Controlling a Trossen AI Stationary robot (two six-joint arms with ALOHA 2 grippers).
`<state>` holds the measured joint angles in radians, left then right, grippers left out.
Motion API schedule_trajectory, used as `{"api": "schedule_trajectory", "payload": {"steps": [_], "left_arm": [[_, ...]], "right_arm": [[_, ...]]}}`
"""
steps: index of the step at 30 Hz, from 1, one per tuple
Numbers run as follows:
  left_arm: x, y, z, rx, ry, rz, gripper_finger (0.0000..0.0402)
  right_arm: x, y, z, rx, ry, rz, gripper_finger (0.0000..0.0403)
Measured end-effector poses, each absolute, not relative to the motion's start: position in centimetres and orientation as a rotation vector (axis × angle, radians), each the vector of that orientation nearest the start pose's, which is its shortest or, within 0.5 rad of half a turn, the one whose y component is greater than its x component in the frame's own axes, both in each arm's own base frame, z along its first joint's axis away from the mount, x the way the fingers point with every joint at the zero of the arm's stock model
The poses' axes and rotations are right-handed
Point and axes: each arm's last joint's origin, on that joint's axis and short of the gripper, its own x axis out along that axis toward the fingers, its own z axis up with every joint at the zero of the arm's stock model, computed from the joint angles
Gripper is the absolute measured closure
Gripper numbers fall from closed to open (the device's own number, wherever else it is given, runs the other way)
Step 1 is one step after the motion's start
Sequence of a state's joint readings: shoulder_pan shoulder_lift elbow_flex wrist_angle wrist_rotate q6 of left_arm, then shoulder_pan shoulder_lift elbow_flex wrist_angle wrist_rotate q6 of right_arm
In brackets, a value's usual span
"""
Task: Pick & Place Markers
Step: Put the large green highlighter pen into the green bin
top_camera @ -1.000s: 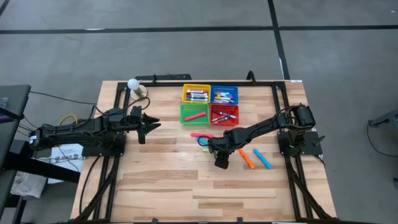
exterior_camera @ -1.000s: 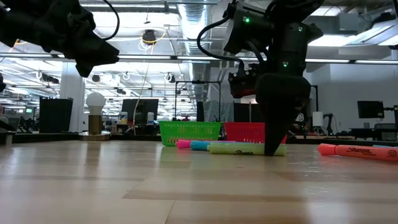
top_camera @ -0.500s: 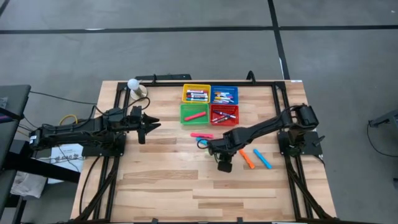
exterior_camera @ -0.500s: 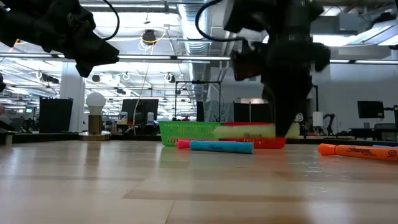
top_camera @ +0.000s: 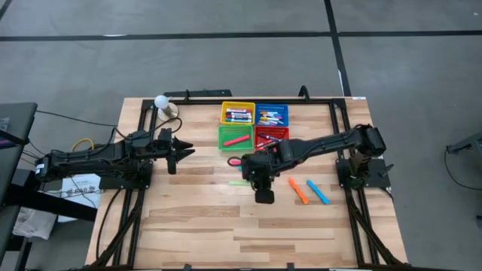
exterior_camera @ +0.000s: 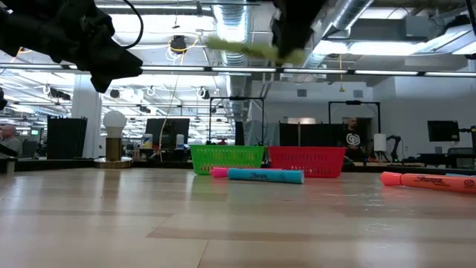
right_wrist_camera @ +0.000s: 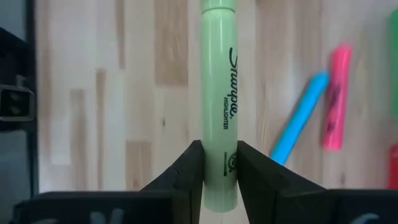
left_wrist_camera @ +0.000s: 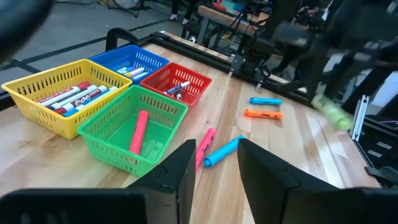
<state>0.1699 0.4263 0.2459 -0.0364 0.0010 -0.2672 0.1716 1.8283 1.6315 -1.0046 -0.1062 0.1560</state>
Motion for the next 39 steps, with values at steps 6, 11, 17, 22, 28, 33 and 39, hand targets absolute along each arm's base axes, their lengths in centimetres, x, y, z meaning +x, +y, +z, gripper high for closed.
{"api": "schedule_trajectory", "payload": {"steps": [6, 11, 17, 22, 28, 33, 39], "left_arm": [[12.4, 2.1, 20.7, -0.284, 0.193, 0.196, 0.0284], [12.4, 2.1, 20.7, -0.284, 0.192, 0.196, 0.0284], [12.4, 2.1, 20.7, -0.284, 0.193, 0.196, 0.0284], [12.4, 2.1, 20.7, -0.284, 0.193, 0.196, 0.0284], [12.4, 2.1, 20.7, -0.284, 0.192, 0.196, 0.0284], [12.4, 2.1, 20.7, -0.284, 0.192, 0.196, 0.0284], [12.4, 2.1, 20.7, -0.284, 0.192, 0.196, 0.0284]], "right_arm": [[37.7, 5.5, 31.8, 0.067, 1.089, 0.177, 0.0329], [38.0, 4.7, 34.2, 0.059, 1.01, 0.209, 0.0329], [38.0, 3.3, 35.5, 0.042, 0.983, 0.187, 0.0328], [38.1, 1.7, 35.6, 0.029, 0.973, 0.161, 0.0328], [38.5, -0.8, 35.8, -0.019, 0.924, 0.109, 0.0328], [38.8, -2.9, 35.4, -0.068, 0.925, 0.064, 0.0328], [39.6, -5.2, 34.4, -0.126, 0.93, 0.027, 0.0328]]}}
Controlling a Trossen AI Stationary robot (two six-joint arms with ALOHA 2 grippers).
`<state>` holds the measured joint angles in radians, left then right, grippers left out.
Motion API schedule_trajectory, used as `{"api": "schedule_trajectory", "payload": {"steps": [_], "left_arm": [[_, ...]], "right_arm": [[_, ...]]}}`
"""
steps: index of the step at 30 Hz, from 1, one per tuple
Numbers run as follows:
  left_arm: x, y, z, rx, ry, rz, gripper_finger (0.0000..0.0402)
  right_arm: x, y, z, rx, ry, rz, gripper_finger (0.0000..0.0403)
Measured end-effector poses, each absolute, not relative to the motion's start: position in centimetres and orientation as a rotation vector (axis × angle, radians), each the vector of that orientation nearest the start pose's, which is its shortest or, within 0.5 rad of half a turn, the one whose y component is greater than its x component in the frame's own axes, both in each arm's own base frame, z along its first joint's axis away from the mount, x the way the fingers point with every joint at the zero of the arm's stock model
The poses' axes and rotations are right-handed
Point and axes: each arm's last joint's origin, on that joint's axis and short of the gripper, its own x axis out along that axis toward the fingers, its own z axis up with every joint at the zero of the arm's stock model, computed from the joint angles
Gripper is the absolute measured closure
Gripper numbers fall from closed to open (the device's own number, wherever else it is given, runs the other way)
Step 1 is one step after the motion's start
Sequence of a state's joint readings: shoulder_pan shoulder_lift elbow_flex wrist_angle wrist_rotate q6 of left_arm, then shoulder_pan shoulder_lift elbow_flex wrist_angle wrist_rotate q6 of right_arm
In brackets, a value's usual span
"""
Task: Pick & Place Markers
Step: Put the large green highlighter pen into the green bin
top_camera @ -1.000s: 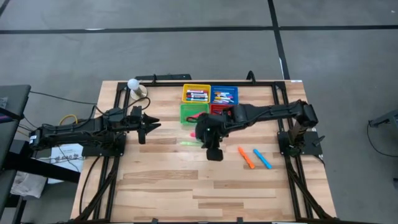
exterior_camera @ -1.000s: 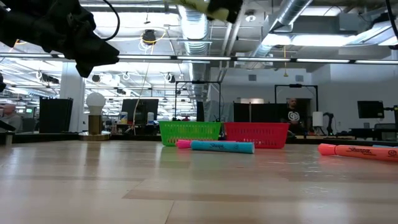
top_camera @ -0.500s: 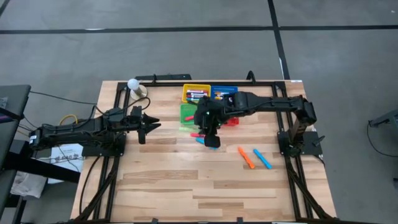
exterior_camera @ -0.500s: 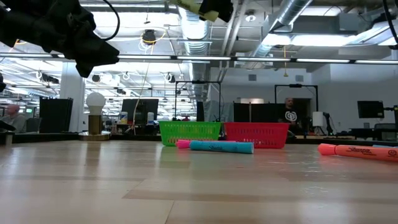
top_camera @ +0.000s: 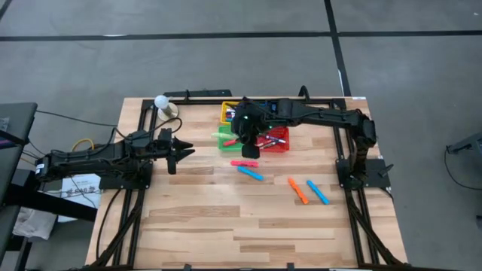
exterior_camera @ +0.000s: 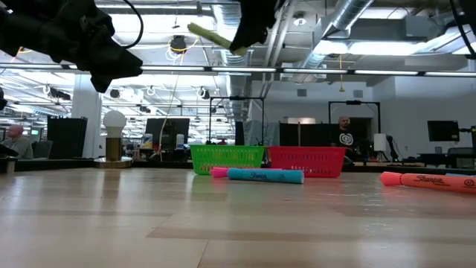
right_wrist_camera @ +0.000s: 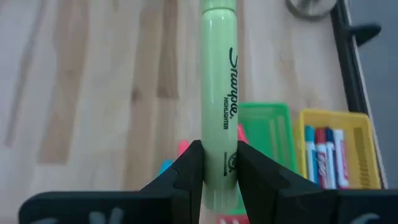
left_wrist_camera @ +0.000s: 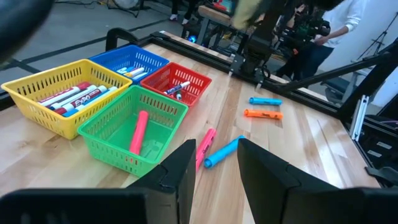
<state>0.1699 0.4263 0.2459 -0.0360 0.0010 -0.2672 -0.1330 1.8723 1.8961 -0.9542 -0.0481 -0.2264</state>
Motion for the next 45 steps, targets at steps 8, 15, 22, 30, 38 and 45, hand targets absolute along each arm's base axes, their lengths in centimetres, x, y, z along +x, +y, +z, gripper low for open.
{"api": "schedule_trajectory", "payload": {"steps": [8, 15, 22, 30, 38, 45], "left_arm": [[12.5, 2.1, 20.6, -0.284, 0.201, 0.197, 0.0284], [12.6, 2.2, 20.5, -0.285, 0.212, 0.199, 0.0284], [12.7, 2.2, 20.4, -0.286, 0.217, 0.2, 0.0284], [12.7, 2.2, 20.4, -0.286, 0.218, 0.2, 0.0284], [12.7, 2.2, 20.4, -0.286, 0.218, 0.2, 0.0284], [12.7, 2.2, 20.4, -0.286, 0.215, 0.2, 0.0284]], "right_arm": [[40.7, -8.0, 32.4, -0.159, 0.97, -0.019, 0.0328], [42.0, -10.0, 28.8, -0.149, 1.064, -0.025, 0.0328], [43.2, -11.6, 24.9, -0.113, 1.158, -0.032, 0.0328], [44.0, -12.2, 21.3, -0.087, 1.245, -0.015, 0.0328], [43.5, -12.0, 20.1, -0.064, 1.348, 0.008, 0.0328], [43.6, -12.0, 20.1, -0.069, 1.329, 0.004, 0.0328]]}}
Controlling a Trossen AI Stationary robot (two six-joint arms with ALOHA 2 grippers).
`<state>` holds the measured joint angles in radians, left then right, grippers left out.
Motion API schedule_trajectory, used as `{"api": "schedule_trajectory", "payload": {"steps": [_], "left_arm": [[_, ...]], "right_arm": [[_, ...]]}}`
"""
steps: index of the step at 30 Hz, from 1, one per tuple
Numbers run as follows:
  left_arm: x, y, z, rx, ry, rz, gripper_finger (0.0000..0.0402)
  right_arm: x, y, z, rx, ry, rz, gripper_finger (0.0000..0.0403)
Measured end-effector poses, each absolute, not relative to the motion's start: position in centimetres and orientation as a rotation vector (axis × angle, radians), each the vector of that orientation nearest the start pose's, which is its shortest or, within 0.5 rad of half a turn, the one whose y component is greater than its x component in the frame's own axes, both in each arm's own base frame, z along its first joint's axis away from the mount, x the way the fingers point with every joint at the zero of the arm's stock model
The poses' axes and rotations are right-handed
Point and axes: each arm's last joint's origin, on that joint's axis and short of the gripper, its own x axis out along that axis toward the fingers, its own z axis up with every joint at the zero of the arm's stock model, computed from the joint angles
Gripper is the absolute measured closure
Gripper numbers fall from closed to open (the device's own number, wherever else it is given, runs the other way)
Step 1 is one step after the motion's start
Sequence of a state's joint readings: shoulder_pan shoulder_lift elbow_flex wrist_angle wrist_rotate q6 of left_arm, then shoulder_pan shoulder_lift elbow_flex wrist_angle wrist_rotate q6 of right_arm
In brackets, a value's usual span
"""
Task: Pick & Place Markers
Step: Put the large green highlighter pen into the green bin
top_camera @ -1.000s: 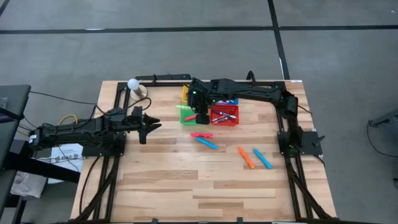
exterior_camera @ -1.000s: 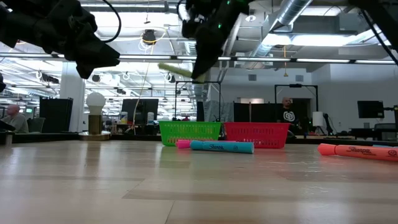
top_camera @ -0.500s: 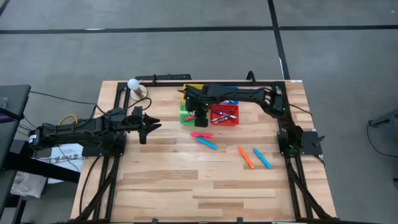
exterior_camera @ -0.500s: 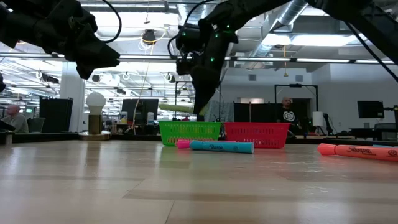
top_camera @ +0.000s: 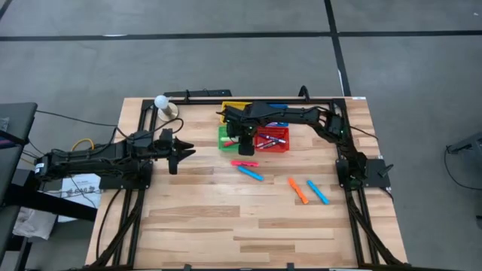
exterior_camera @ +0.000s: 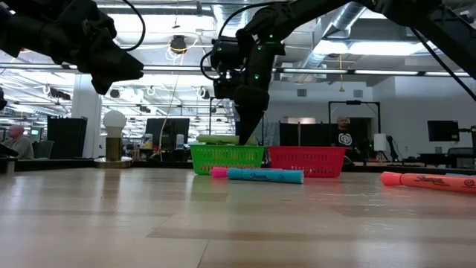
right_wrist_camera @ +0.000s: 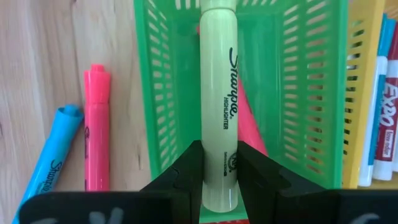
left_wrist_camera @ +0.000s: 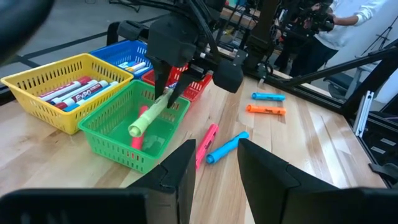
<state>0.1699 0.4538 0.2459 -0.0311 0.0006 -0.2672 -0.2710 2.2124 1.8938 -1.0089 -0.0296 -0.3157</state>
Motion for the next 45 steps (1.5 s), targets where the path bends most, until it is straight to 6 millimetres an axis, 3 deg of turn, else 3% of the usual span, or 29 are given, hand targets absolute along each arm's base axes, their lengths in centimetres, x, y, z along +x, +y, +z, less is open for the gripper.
{"api": "schedule_trajectory", "payload": {"steps": [10, 18, 34, 45], "left_arm": [[12.7, 2.2, 20.5, -0.286, 0.212, 0.199, 0.0284], [12.7, 2.2, 20.5, -0.285, 0.211, 0.199, 0.0284], [12.7, 2.2, 20.5, -0.285, 0.208, 0.199, 0.0284], [12.7, 2.2, 20.5, -0.285, 0.207, 0.199, 0.0284]], "right_arm": [[44.0, -12.1, 20.2, -0.088, 1.294, 0.006, 0.0328], [44.3, -12.6, 18.5, -0.092, 1.321, 0.011, 0.0328], [44.1, -13.3, 17.8, -0.077, 1.349, 0.009, 0.0328], [44.1, -13.4, 17.8, -0.075, 1.35, 0.01, 0.029]]}}
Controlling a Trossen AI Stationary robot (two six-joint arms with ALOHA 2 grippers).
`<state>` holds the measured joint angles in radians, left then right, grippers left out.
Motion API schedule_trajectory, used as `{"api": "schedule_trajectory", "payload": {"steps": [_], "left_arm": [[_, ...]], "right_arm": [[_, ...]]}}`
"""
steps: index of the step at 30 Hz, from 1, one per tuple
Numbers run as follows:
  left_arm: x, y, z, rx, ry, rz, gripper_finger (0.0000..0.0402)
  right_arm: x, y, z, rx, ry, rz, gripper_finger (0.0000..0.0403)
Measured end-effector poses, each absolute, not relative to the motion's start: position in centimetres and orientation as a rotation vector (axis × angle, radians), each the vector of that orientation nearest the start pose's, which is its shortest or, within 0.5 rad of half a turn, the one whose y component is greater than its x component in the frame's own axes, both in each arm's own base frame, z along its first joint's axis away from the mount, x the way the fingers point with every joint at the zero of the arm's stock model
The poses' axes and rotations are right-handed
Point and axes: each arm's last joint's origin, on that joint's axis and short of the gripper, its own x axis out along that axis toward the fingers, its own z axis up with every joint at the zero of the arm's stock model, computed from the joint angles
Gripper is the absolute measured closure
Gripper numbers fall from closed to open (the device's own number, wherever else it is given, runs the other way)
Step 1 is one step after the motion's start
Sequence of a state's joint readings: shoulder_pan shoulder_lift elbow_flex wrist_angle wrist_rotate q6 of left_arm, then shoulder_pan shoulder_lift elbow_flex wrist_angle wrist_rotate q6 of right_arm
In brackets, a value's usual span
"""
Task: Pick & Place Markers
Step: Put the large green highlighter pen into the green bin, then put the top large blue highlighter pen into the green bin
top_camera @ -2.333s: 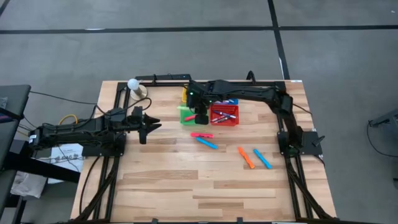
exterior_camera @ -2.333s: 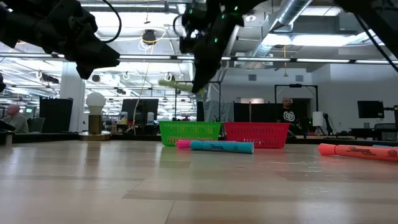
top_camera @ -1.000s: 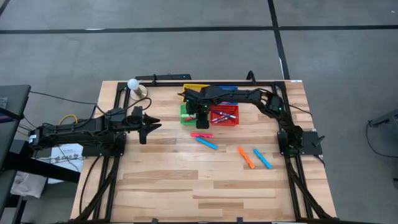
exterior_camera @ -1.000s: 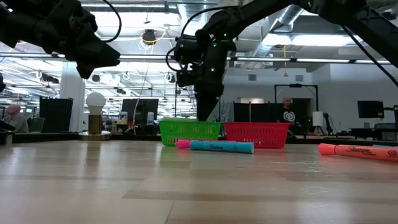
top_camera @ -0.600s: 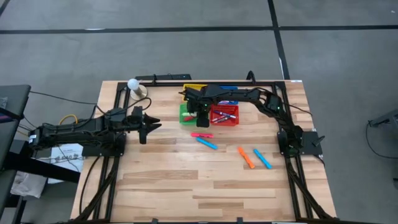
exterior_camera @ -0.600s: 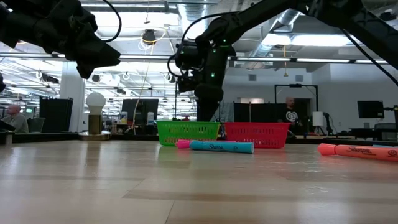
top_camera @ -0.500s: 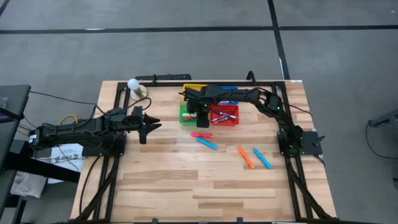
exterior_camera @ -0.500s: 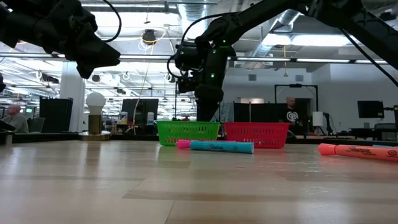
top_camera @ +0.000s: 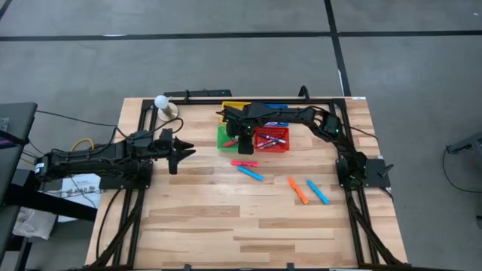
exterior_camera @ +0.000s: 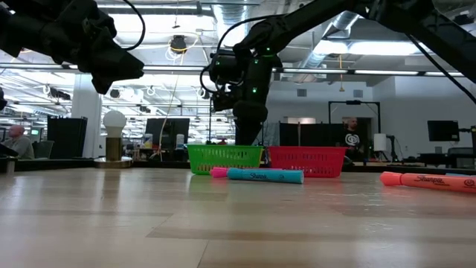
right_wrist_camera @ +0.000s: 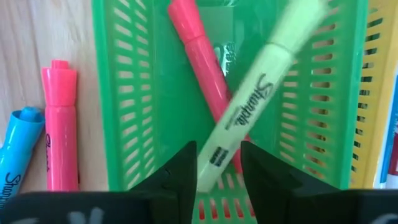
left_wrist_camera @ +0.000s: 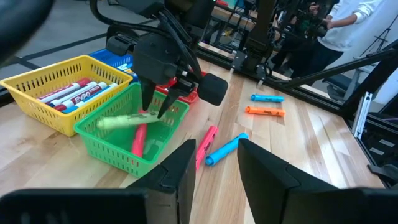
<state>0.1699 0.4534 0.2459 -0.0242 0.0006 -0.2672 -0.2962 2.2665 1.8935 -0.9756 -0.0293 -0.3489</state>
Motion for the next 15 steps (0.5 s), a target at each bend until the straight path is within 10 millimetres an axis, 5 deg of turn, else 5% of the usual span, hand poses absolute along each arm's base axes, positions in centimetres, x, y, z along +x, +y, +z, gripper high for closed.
{"api": "schedule_trajectory", "payload": {"steps": [15], "left_arm": [[12.7, 2.2, 20.6, -0.285, 0.203, 0.198, 0.0284]], "right_arm": [[43.4, -12.8, 20.0, -0.02, 1.427, -0.006, 0.0278]]}}
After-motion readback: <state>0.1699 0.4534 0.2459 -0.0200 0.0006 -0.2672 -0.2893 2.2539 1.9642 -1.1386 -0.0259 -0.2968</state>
